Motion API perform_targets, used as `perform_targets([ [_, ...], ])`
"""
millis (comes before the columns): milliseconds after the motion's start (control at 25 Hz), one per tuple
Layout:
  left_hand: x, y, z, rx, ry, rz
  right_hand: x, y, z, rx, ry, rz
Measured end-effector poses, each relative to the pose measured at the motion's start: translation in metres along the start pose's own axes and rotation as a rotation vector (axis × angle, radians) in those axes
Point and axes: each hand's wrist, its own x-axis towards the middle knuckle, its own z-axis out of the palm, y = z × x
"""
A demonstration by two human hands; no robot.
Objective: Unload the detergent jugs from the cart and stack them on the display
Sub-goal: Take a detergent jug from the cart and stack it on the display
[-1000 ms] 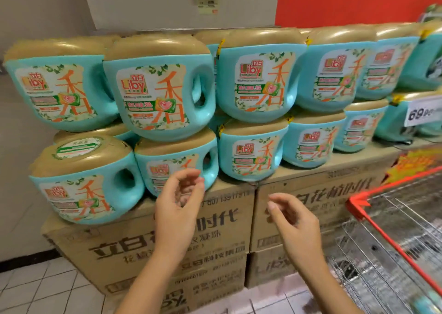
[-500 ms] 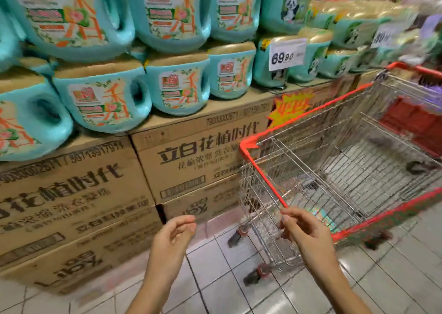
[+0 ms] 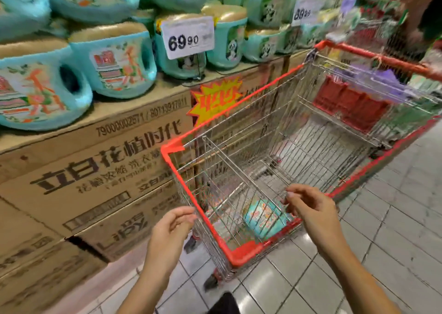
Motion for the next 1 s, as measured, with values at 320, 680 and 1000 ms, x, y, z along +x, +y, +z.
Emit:
perform_targets([
  [320, 0.103, 0.048, 0.123, 0.030, -0.136, -0.013, 0.145, 0.007, -0.038, -0.148, 0.007, 0.091],
  [680, 0.186, 0.030, 0.266, -0.114, 0.089, -0.278, 0.309, 0.078, -0.036, -0.355, -0.293, 0.292],
  [1000, 0.236, -0.076, 0.350, -0.308, 0.607, -0.625, 0.380, 0.207, -0.037, -0.693, -0.724, 0.438],
])
